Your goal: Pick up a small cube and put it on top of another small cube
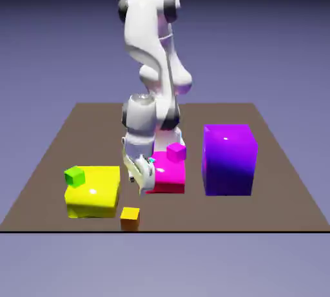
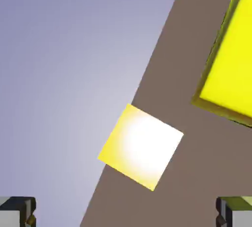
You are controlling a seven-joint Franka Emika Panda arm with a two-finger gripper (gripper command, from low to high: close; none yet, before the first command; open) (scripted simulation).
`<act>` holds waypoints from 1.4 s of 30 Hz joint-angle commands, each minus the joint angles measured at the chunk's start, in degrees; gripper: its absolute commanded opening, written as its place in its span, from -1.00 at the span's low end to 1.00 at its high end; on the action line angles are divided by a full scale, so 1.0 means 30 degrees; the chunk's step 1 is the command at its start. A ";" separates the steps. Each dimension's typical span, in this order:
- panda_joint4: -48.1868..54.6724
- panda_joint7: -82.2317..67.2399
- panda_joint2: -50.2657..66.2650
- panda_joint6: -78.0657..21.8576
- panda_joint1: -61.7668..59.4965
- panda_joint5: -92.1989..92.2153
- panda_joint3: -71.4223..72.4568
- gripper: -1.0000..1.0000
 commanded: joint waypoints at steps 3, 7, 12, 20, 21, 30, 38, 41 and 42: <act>0.0761 0.2493 0.1423 -0.0650 -0.1327 -0.0709 0.0967 0.00; 0.1775 0.5815 0.3319 -0.1517 -0.3097 -0.1654 0.2255 0.00; 0.2579 0.7915 0.5340 -0.0949 -0.2665 -0.3181 0.1380 0.00; 0.2501 0.7763 0.5095 -0.1124 -0.2882 -0.2959 0.1646 -1.00; 0.2299 0.7367 0.4458 -0.1579 -0.3446 -0.2382 0.2338 -1.00; -0.0588 0.2063 -0.1738 -0.4185 -0.1924 0.2446 0.2635 -1.00; -0.3224 -0.2765 -0.7275 -0.6405 -0.0141 0.6712 0.2513 -1.00; -0.4213 -0.4576 -0.9351 -0.7237 0.0528 0.8312 0.2467 -1.00; -0.4542 -0.5179 -1.0044 -0.7515 0.0751 0.8846 0.2451 -1.00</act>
